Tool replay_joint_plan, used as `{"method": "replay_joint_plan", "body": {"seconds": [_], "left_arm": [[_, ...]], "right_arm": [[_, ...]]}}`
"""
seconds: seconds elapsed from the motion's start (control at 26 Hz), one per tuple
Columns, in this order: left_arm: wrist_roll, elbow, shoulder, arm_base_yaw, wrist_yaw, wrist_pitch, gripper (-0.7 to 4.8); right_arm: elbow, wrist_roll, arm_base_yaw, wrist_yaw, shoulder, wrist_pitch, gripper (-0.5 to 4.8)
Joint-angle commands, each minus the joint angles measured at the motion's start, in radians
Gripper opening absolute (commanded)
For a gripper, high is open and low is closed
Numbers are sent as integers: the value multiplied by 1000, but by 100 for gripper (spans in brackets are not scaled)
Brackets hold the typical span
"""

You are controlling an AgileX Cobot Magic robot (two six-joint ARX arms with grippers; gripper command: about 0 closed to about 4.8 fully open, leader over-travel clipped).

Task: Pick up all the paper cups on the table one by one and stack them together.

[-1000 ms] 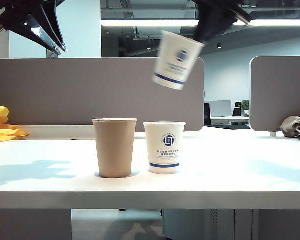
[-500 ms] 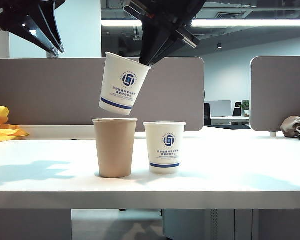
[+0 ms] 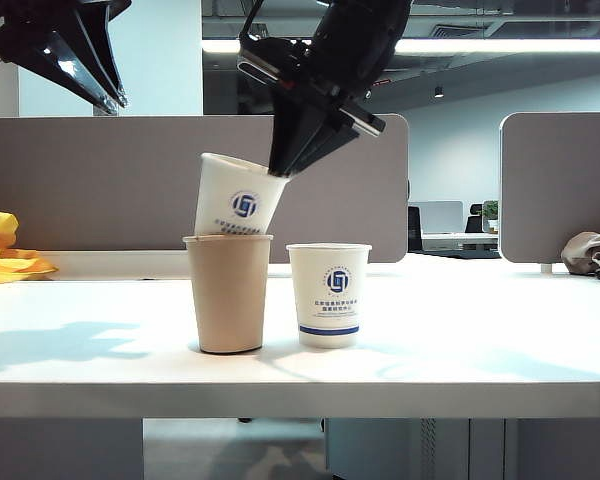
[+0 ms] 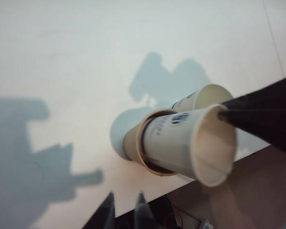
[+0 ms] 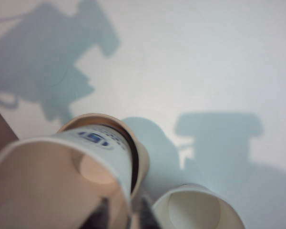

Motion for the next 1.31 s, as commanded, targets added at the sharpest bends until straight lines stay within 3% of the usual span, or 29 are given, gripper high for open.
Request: {"method": "replay_joint_plan", "body": {"seconds": [0.04, 0.15, 0.38, 0.62, 0.77, 0.88, 1.31], "left_arm": [[1, 4, -4, 2, 4, -1, 62], [1, 4, -4, 2, 6, -1, 62], [0, 4, -3, 2, 7, -2, 62], [1, 4, -3, 1, 7, -19, 62], [1, 4, -3, 1, 8, -19, 62], [3, 4, 2, 1, 70, -46, 62], [29, 4, 10, 1, 74, -123, 62]], "right_arm": [[3, 0, 1, -3, -3, 11, 127], [3, 0, 1, -2, -3, 10, 172], [7, -11, -54, 109, -4, -103, 212], [7, -8, -140, 102, -4, -192, 211], [7, -7, -139, 62, -3, -199, 211], [7, -3, -138, 65, -3, -207, 211], [4, 0, -139, 12, 55, -260, 210]]}}
